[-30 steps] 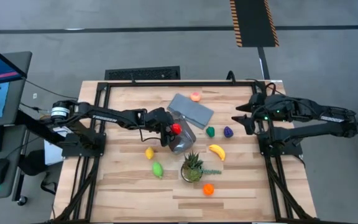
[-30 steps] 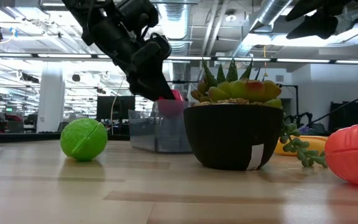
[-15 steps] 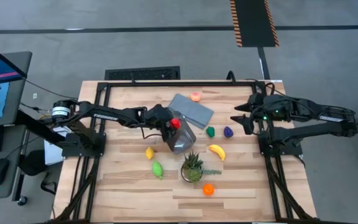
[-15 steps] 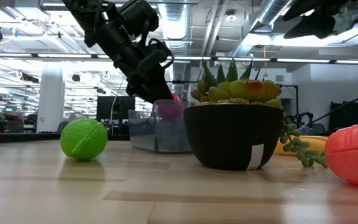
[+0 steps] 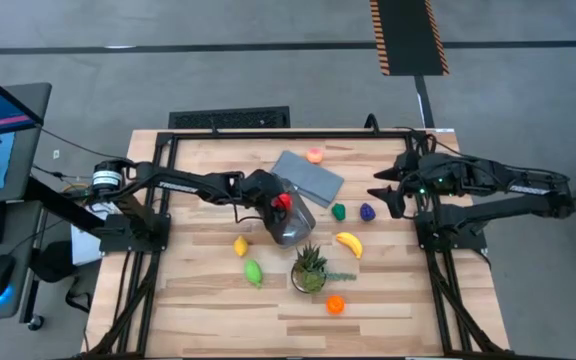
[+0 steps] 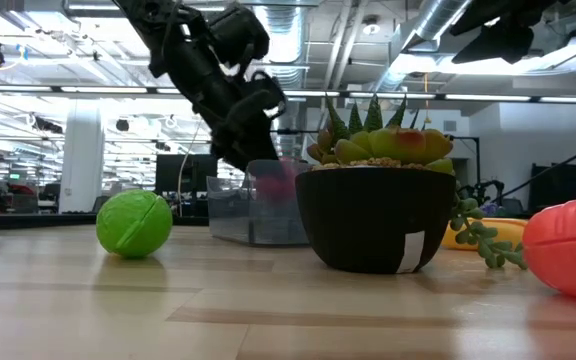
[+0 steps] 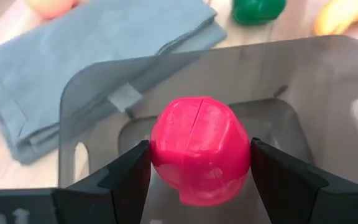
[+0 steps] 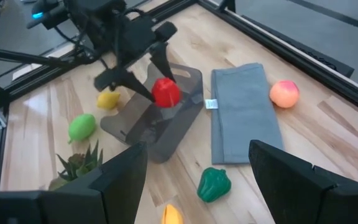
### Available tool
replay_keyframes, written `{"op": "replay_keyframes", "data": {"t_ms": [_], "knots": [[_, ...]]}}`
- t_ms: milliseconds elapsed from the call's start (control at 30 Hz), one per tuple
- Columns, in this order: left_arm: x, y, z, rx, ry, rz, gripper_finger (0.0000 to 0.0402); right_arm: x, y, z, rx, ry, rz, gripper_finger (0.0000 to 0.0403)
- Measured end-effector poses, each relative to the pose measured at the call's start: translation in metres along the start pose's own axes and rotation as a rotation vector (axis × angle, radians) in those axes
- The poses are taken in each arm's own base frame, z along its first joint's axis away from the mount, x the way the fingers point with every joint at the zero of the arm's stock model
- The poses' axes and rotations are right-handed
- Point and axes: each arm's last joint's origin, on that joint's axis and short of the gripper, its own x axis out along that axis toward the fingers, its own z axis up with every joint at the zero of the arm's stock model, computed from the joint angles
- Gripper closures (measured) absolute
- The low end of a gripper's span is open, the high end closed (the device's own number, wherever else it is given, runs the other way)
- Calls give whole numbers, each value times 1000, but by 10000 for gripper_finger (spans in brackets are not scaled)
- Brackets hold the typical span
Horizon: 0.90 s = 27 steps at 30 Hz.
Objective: Pick and placing Produce into tupperware
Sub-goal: Put the red apple into the black bin
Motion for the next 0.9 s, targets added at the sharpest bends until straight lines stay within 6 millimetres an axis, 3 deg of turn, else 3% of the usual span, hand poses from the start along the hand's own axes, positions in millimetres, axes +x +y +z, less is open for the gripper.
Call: {"op": "replay_keyframes", "data": {"t_ms": [233,900], "knots": [[11,0,2,5,45,-17,162,-1,4,-1,-5,3,24,100],[10,1,0,-15,73,-18,135,-1,4,-1,8,4,28,100]]}}
